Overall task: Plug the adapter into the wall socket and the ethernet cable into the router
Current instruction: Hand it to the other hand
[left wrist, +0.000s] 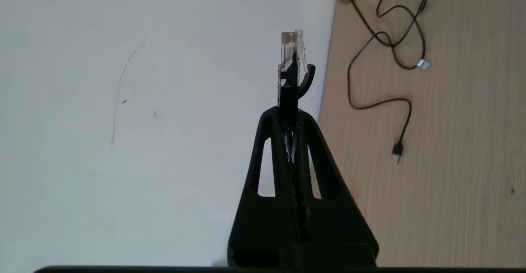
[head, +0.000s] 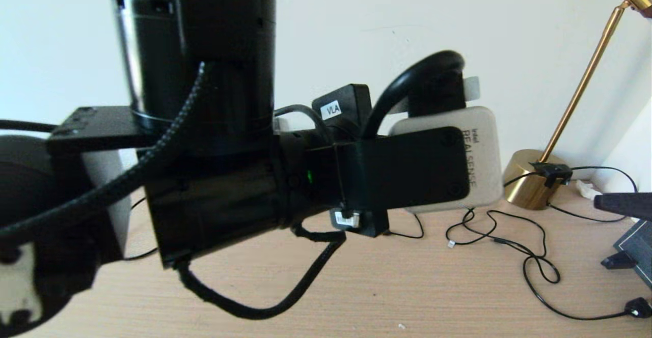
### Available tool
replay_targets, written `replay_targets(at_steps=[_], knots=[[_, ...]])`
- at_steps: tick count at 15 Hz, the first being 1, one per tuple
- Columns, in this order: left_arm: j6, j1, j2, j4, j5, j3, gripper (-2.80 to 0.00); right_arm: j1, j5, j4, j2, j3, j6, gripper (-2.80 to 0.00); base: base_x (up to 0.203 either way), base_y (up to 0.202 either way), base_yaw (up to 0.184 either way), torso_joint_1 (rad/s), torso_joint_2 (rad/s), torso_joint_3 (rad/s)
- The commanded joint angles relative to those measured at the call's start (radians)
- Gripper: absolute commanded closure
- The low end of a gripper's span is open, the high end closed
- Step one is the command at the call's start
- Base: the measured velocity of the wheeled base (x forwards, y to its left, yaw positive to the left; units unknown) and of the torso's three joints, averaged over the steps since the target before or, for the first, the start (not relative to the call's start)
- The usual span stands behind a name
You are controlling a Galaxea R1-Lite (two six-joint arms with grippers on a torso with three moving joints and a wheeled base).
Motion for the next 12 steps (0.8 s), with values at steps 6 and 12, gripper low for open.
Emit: replay_targets(at_steps=[6,12], knots=[[0.006,-0.062,0.105,0.005,0.005,-0.064,0.00,0.036,-0.004,-0.161,0.051,0.058,-0.015,-2.80,0.000,0.000,0.000,0.000,0.00,0.000],[0.012,-0.094,0.149,0.044,-0.002,-0.118,0.00,0.048,-0.007,-0.210,0.090,0.092,-0.074,-2.80,0.000,0.000,0.000,0.000,0.00,0.000]])
